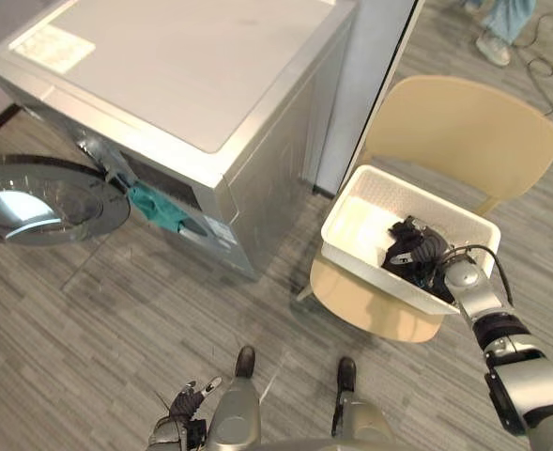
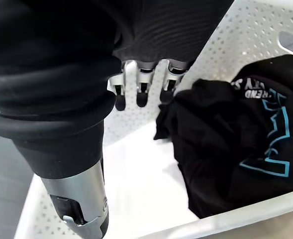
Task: Pick up the laundry basket with both hands and put the clothes into the washing machine.
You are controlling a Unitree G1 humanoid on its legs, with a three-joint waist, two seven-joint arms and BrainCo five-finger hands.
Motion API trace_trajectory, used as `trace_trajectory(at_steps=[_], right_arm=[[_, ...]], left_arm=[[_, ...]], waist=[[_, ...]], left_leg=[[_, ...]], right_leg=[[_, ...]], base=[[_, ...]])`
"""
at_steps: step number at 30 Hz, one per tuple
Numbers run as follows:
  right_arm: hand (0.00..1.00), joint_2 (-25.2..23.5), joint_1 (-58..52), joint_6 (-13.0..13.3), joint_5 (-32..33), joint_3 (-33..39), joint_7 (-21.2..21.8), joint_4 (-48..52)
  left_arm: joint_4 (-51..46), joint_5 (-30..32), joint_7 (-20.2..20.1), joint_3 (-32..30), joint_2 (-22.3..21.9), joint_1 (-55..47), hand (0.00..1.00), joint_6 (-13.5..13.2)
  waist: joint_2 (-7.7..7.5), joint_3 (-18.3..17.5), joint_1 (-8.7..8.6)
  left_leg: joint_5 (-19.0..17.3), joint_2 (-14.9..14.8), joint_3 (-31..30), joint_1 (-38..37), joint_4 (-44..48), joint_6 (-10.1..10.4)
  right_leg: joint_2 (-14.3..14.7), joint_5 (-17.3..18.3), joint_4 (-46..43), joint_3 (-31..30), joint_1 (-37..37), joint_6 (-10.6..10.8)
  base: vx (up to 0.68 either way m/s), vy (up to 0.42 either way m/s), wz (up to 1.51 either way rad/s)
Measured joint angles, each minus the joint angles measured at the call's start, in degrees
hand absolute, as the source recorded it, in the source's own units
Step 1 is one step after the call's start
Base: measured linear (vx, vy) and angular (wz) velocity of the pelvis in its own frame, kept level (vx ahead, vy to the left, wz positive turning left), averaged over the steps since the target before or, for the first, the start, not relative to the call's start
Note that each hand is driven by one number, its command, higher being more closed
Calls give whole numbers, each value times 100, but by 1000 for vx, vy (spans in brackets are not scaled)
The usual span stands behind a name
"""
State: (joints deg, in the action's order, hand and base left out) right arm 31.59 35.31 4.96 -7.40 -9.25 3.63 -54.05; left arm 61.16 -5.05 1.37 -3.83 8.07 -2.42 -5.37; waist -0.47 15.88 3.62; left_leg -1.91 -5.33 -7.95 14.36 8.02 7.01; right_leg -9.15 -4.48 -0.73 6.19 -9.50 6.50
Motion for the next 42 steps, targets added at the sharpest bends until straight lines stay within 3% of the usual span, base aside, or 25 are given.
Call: trace_trajectory(at_steps=[5,14,20,34,42], right_arm=[[0,43,313,-81,0,287,-234,-134],[0,43,721,-243,5,1152,-749,-65],[0,174,797,-305,9,1178,-967,375],[0,548,843,-315,101,1391,-957,123],[0,717,898,-350,346,1309,-955,83]], left_arm=[[-178,-200,42,208,-19,98,0,-26],[-665,-345,251,335,-13,139,0,-120],[-764,-451,252,357,-10,140,0,-136],[-1010,-619,252,371,-10,269,0,-180],[-1241,-800,261,367,-20,527,0,-218]], waist=[[142,270,45],[173,433,53],[166,438,55],[51,570,46],[0,848,32]], left_leg=[[159,-8,-48,247,-26,38],[552,-99,52,396,-569,85],[613,-178,162,498,-674,106],[632,-192,315,737,-754,107],[626,-183,353,1408,-525,108]], right_leg=[[-4,0,-227,12,-337,2],[-5,52,-609,-4,-920,69],[43,50,-635,-53,-1139,71],[52,49,-632,-163,-1496,72],[53,48,-837,-260,-2204,71]], base=[[-123,-6,3],[-68,-18,-1],[6,-22,-8],[28,-11,-5],[-1,-12,-4]])
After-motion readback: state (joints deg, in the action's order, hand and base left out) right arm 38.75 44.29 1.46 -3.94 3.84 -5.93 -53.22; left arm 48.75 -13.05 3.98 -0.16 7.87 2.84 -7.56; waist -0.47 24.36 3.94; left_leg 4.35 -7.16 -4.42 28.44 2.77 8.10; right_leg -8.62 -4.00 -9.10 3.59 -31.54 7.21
